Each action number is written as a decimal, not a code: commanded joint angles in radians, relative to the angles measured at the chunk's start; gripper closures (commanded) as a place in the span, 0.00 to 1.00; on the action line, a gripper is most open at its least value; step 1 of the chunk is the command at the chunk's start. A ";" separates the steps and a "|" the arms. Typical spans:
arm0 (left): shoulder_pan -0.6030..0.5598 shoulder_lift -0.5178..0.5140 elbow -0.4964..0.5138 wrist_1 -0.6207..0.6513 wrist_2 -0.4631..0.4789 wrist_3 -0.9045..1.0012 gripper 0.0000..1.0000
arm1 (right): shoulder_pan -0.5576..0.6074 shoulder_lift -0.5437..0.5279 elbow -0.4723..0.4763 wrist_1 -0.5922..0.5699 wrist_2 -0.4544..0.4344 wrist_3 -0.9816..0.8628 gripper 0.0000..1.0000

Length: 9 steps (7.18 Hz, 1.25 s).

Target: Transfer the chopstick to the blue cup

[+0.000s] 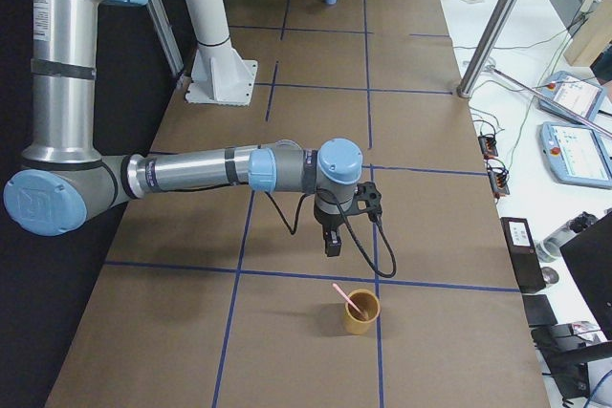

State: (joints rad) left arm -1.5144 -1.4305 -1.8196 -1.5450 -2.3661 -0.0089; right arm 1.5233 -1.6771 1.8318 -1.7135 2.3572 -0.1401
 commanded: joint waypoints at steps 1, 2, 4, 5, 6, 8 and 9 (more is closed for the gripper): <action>0.005 0.008 -0.003 -0.004 -0.002 -0.003 0.00 | -0.006 0.000 -0.003 0.000 -0.001 0.002 0.00; 0.084 0.008 0.012 -0.004 -0.002 -0.003 0.00 | -0.011 0.000 -0.002 0.000 0.001 0.002 0.00; 0.215 -0.001 0.034 -0.080 0.004 -0.147 0.00 | -0.034 0.002 -0.002 0.000 0.002 0.002 0.00; 0.258 -0.002 0.087 -0.201 0.004 -0.254 0.00 | -0.038 0.002 -0.002 0.000 0.002 0.002 0.00; 0.301 -0.002 0.117 -0.301 0.008 -0.358 0.00 | -0.041 0.002 0.000 0.000 0.002 0.002 0.00; 0.348 -0.031 0.242 -0.430 0.008 -0.385 0.00 | -0.045 0.002 -0.002 0.000 0.002 0.002 0.00; 0.361 -0.045 0.273 -0.448 0.007 -0.385 0.10 | -0.045 0.002 0.000 0.000 0.002 0.002 0.00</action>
State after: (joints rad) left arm -1.1749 -1.4561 -1.6010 -1.9433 -2.3579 -0.3832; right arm 1.4801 -1.6751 1.8310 -1.7134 2.3593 -0.1381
